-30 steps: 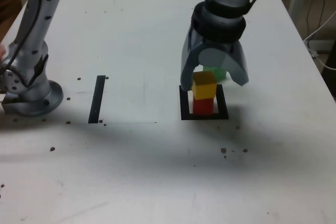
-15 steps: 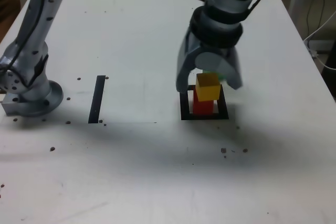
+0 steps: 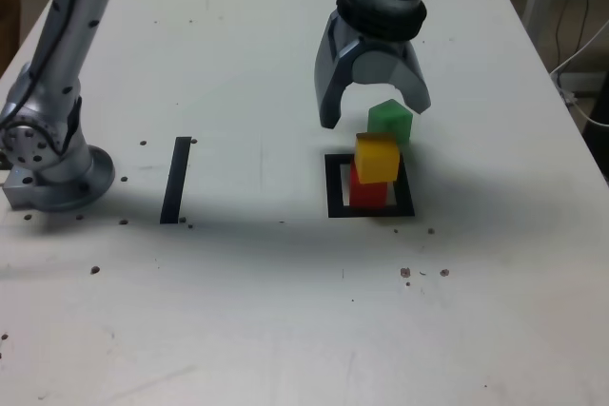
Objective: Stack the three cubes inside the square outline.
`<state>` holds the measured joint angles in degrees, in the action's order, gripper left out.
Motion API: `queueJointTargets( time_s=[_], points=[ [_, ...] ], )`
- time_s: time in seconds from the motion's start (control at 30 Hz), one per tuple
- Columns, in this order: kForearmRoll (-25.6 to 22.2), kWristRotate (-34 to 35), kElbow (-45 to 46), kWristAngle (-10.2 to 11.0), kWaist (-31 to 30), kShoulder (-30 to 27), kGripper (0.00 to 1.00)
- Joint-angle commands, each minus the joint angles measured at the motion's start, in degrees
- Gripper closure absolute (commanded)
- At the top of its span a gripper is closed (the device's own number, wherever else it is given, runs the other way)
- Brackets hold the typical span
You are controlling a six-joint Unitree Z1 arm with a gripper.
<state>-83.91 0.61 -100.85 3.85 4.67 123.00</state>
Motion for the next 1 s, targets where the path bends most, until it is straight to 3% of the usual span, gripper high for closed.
queueJointTargets(
  time_s=[0.0, 0.2, 0.37, 0.7, 0.97],
  points=[
    [-0.05, -1.03, -0.83, -0.31, 1.30, 1.07, 0.00],
    [-0.30, -2.78, -3.00, -0.63, 4.27, 2.65, 0.00],
    [-1.81, -0.29, -6.65, -1.35, 5.41, 4.86, 0.01],
    [-2.88, 3.34, -12.96, -5.54, 6.58, 11.10, 0.02],
    [-2.84, 2.55, -12.87, -8.15, 8.41, 11.80, 0.17]
  ],
)
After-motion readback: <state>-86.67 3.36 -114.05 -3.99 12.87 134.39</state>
